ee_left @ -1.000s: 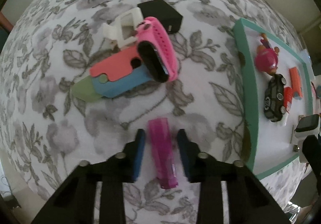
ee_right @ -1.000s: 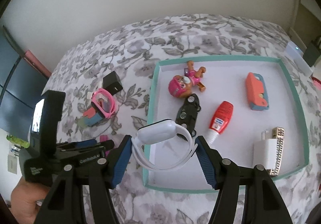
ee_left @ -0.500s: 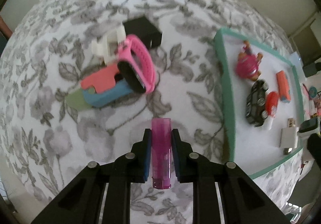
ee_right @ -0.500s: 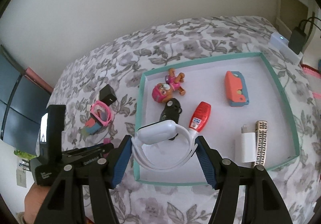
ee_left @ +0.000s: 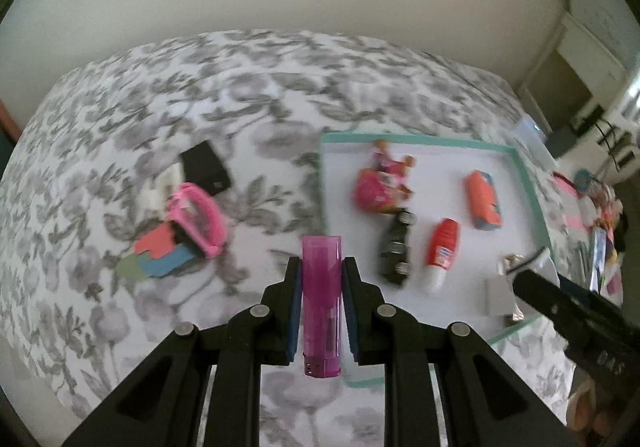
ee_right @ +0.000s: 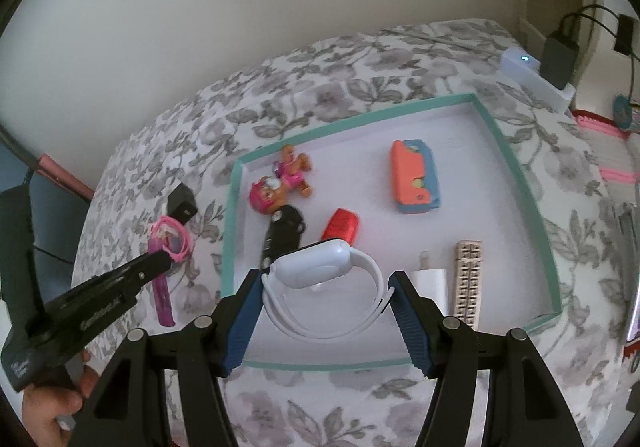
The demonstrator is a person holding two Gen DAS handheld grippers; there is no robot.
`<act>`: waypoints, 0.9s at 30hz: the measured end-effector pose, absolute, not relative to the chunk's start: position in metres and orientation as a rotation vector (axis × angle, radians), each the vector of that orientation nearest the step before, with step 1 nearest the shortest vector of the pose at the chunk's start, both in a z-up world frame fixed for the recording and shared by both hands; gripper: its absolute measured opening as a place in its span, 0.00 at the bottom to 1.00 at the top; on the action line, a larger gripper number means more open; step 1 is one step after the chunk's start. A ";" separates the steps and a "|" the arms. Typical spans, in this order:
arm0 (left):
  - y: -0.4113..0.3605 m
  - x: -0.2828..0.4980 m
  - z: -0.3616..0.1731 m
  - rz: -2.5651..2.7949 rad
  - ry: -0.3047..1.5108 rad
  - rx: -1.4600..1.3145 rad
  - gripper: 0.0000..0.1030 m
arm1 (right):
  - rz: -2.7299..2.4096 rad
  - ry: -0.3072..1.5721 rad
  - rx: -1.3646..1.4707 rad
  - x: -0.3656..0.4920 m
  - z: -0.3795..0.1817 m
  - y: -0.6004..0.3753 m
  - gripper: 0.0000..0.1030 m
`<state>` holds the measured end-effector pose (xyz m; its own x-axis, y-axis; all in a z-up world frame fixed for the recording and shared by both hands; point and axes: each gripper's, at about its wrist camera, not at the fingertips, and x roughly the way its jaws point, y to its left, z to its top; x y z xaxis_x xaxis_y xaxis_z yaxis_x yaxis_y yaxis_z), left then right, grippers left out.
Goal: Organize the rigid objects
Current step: 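Carry the white watch band and pink tube over the tray with both tools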
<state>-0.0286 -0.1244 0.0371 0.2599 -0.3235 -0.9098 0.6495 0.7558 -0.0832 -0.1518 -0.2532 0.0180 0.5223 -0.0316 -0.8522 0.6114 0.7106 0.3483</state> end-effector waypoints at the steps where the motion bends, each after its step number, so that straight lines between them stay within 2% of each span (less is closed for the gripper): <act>1: -0.126 -0.031 0.035 -0.684 1.129 0.346 0.19 | -0.436 0.954 0.700 -0.156 0.017 -0.257 0.65; 15: -0.155 -0.054 -0.013 -0.721 1.198 0.501 0.19 | -0.663 1.023 0.770 -0.205 -0.016 -0.316 0.65; 27: -0.158 -0.047 -0.043 -0.687 1.266 0.533 0.19 | -0.674 1.079 0.760 -0.200 -0.035 -0.319 0.65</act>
